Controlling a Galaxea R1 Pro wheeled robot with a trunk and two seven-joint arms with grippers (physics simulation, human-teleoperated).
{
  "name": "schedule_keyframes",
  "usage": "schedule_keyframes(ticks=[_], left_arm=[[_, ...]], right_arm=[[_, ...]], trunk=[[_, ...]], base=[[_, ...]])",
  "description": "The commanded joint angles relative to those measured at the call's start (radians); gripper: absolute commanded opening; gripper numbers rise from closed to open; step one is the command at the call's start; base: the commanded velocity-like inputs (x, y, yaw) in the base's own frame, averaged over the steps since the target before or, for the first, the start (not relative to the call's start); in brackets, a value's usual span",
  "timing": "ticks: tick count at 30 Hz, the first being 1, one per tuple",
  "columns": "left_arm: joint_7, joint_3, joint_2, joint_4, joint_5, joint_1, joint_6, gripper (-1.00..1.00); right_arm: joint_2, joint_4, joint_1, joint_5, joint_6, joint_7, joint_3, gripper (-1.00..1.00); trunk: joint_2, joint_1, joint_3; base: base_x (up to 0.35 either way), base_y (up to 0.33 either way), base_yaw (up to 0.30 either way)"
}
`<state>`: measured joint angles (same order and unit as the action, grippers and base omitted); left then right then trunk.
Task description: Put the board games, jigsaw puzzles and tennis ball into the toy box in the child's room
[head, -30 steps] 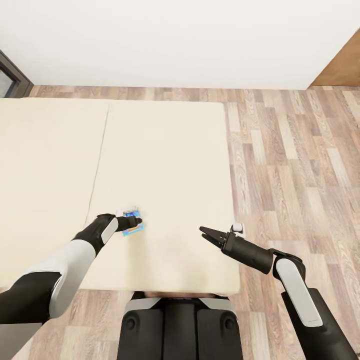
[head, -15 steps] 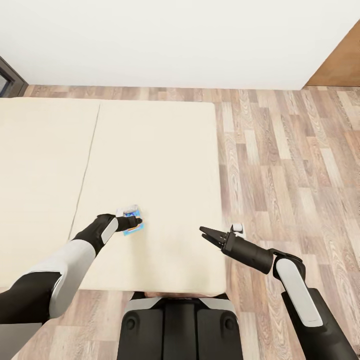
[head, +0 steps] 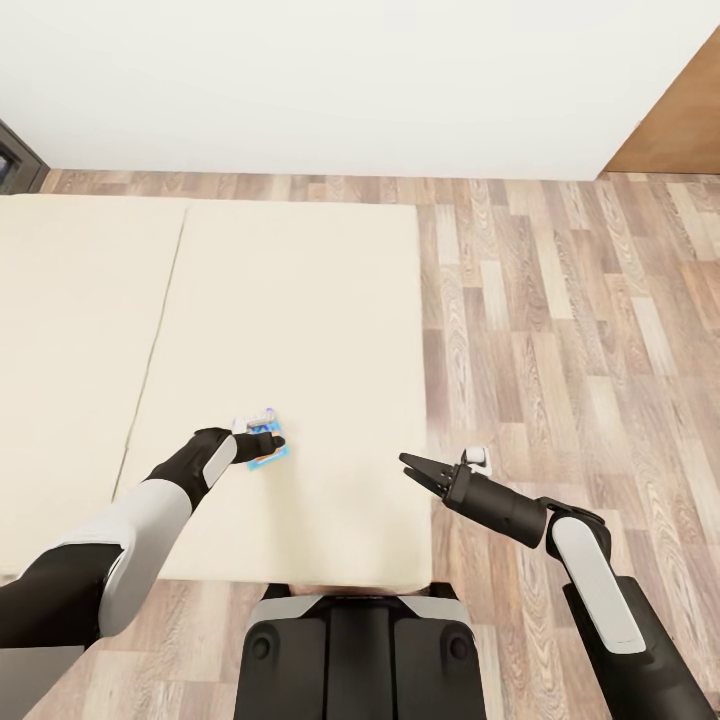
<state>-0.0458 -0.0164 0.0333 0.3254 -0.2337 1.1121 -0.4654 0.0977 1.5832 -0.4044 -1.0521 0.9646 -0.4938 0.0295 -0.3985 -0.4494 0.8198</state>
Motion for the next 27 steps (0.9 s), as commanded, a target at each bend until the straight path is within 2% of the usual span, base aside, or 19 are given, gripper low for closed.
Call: schedule_keyframes(ticks=[1,4,15,27], left_arm=[[0.0,-0.002,0.0,0.001,-0.007,0.0,-0.006,1.0],[0.0,-0.002,0.0,0.001,-0.007,0.0,-0.006,1.0],[0.0,-0.002,0.0,0.001,-0.007,-0.001,-0.006,1.0],[0.0,-0.002,-0.001,0.001,-0.007,-0.001,-0.006,1.0]], right_arm=[[0.001,0.0,-0.001,0.004,0.002,-0.006,0.0,1.0],[0.002,0.0,-0.001,0.003,0.002,-0.006,0.0,1.0],[0.002,0.0,-0.001,0.003,0.002,-0.006,0.0,1.0],[0.002,0.0,-0.001,0.003,0.002,-0.006,0.0,1.0]], trunk=[[-0.002,-0.001,0.001],[-0.002,-0.001,0.001],[-0.002,-0.001,0.001],[-0.002,-0.001,0.001]], base=[[0.0,-0.175,0.0],[0.0,-0.183,0.0],[0.0,-0.012,0.0],[0.0,-0.166,0.0]])
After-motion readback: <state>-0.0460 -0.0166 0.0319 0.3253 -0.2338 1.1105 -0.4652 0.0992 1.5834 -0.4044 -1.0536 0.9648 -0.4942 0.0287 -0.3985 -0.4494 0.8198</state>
